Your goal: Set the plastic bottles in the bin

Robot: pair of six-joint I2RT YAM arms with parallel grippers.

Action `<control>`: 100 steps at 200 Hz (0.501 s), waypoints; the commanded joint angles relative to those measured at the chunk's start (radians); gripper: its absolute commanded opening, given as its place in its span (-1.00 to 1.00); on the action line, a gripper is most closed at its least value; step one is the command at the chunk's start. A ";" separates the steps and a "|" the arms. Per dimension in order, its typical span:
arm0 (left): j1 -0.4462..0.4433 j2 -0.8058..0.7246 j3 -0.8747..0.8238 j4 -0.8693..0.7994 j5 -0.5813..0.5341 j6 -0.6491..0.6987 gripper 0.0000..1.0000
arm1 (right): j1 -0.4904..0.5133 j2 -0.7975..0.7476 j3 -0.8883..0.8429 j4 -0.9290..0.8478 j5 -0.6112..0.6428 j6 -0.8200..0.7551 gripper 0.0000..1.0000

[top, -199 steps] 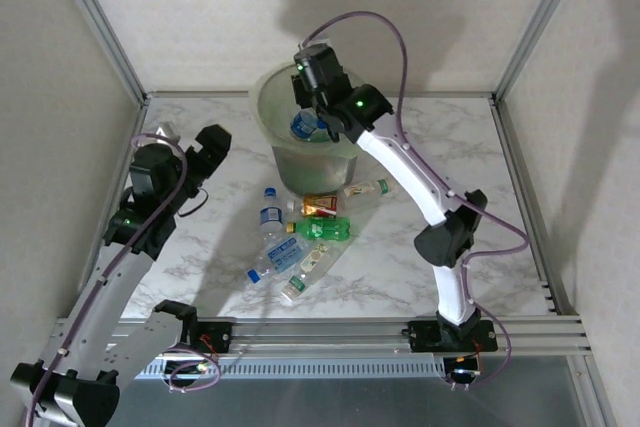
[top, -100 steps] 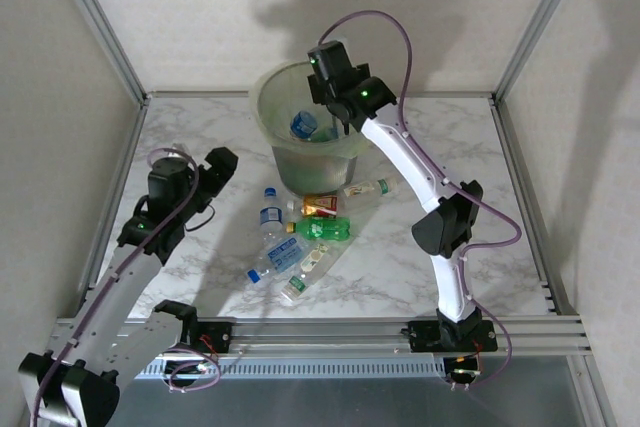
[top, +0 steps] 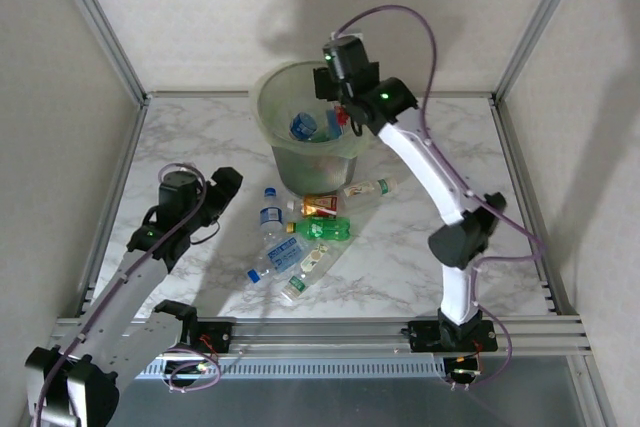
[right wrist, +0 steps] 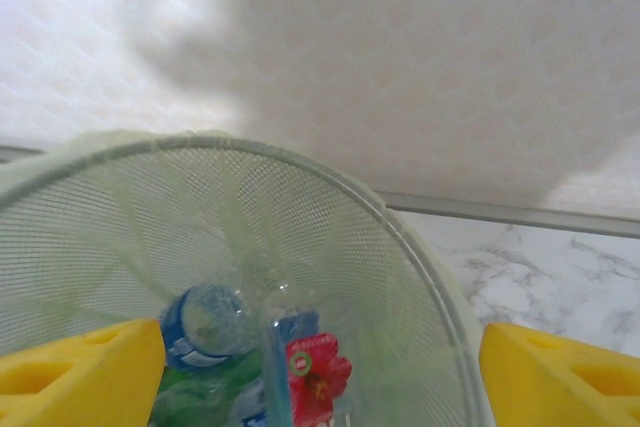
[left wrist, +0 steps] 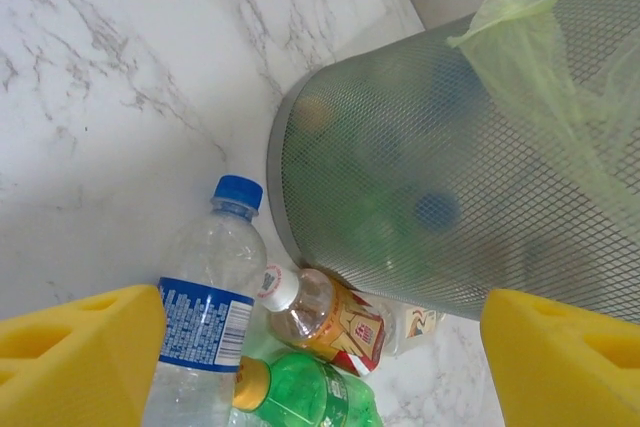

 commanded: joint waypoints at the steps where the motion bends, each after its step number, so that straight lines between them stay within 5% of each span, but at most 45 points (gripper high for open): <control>1: -0.038 0.003 -0.024 0.034 0.007 -0.019 0.64 | 0.012 -0.202 -0.150 0.079 -0.062 0.096 0.65; 56: -0.145 0.098 -0.030 0.042 -0.051 0.005 0.62 | 0.011 -0.632 -0.719 0.223 -0.199 0.282 0.69; 100: -0.217 0.225 0.013 -0.008 -0.113 0.070 0.64 | 0.000 -0.794 -1.003 0.246 -0.239 0.415 0.72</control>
